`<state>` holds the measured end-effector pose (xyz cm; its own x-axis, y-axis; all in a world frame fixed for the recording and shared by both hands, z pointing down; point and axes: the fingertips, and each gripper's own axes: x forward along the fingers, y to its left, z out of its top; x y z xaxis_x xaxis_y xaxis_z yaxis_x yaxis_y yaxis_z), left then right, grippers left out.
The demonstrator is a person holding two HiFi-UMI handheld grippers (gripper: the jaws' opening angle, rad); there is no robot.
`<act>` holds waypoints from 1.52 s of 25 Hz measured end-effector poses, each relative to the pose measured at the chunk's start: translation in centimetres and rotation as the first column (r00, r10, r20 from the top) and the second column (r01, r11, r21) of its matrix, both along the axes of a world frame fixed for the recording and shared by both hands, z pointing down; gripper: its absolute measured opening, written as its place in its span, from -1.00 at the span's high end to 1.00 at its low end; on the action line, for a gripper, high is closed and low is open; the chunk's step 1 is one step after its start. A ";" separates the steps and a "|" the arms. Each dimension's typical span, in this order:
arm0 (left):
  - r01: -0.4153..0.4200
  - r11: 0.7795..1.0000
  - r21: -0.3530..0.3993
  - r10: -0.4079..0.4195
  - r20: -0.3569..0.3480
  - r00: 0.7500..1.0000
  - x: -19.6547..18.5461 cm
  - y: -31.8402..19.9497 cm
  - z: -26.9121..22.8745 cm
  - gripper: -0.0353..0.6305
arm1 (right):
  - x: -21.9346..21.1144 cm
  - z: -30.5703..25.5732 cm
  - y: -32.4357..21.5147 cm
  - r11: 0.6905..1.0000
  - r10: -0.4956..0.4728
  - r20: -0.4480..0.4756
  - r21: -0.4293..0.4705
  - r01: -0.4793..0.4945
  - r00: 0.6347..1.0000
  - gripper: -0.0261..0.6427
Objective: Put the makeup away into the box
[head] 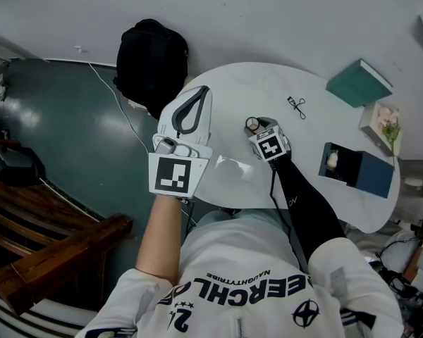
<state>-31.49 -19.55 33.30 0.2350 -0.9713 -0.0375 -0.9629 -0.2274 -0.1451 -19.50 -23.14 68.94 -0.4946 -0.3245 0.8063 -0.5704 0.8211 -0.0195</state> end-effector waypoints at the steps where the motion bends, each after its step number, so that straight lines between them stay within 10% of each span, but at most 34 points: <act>1: 0.000 1.000 0.001 0.000 0.005 1.000 0.0 0.1 -0.1 0.87 | -0.1 -0.3 0.1 1.000 0.000 0.002 0.004 0.000 1.000 0.20; 15: -0.007 1.000 0.017 0.007 0.023 1.000 -0.1 0.1 -1.4 0.87 | -1.7 -17.2 -2.7 0.942 0.038 0.284 0.310 -0.129 0.958 0.20; 30: -0.020 0.994 0.104 0.020 -0.002 1.000 0.3 0.5 -5.8 0.87 | 1.4 -37.3 0.2 0.716 -0.076 0.521 0.622 -0.317 0.850 0.20; 38: -0.054 0.994 0.098 0.052 0.018 0.998 3.6 1.3 -5.8 0.87 | 2.4 -37.0 1.9 0.724 -0.114 0.499 0.633 -0.272 0.859 0.20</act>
<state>-27.88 -18.26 27.51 0.2875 -0.9492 -0.1282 -0.9473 -0.2621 -0.1842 -17.10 -21.24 31.89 -0.6862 -0.7270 0.0244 -0.7050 0.6729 0.2239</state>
